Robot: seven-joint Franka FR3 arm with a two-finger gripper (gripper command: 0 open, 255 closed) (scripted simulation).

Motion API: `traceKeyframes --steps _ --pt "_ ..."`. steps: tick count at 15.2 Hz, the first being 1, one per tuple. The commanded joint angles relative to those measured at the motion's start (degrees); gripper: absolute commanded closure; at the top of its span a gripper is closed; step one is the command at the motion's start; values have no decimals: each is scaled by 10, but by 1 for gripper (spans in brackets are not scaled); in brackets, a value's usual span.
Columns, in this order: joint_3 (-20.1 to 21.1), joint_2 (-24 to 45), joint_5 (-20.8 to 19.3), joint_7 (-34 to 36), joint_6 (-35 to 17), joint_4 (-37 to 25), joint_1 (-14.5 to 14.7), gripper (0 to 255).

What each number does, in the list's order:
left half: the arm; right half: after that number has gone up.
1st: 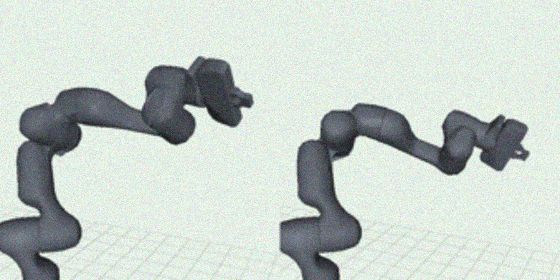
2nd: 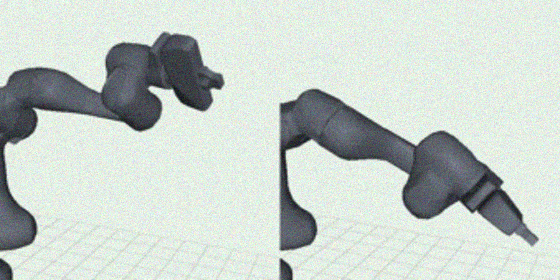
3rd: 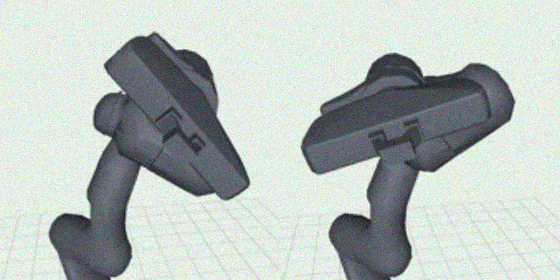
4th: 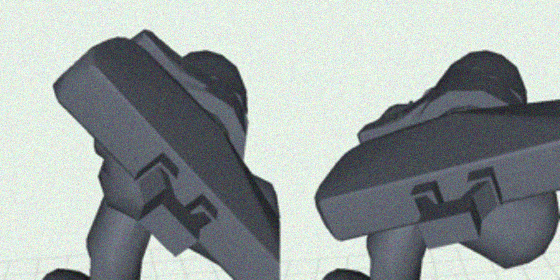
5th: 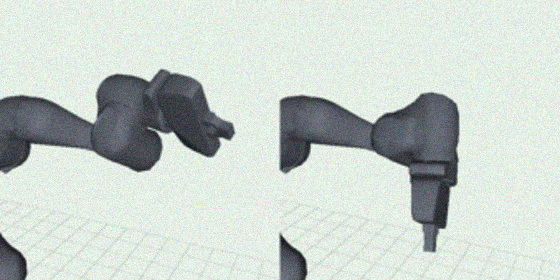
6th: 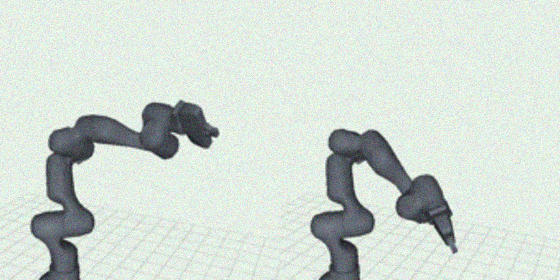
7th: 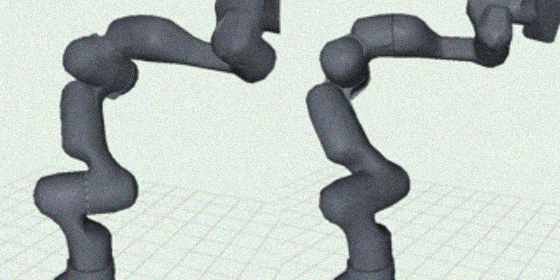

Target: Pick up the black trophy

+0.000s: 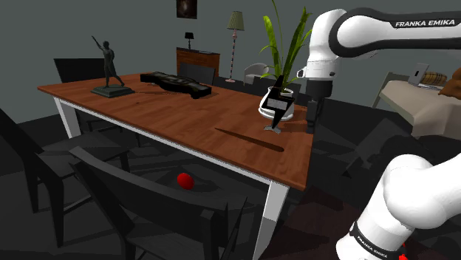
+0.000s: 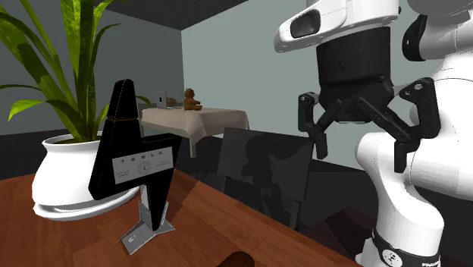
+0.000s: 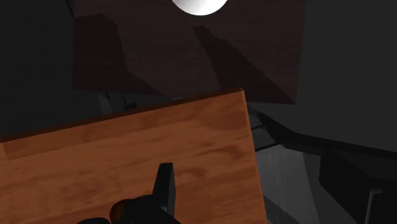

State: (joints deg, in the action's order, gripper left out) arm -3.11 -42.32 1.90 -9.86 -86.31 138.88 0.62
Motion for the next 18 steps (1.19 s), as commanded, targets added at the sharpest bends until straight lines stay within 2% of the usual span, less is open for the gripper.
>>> traceKeyframes --steps 1,10,18 --pt "0 0 0 0 0 0 0 0" --pt "-67 131 -51 -71 -74 -98 -29 0" --pt "-122 257 -58 -133 -117 -221 -45 0"
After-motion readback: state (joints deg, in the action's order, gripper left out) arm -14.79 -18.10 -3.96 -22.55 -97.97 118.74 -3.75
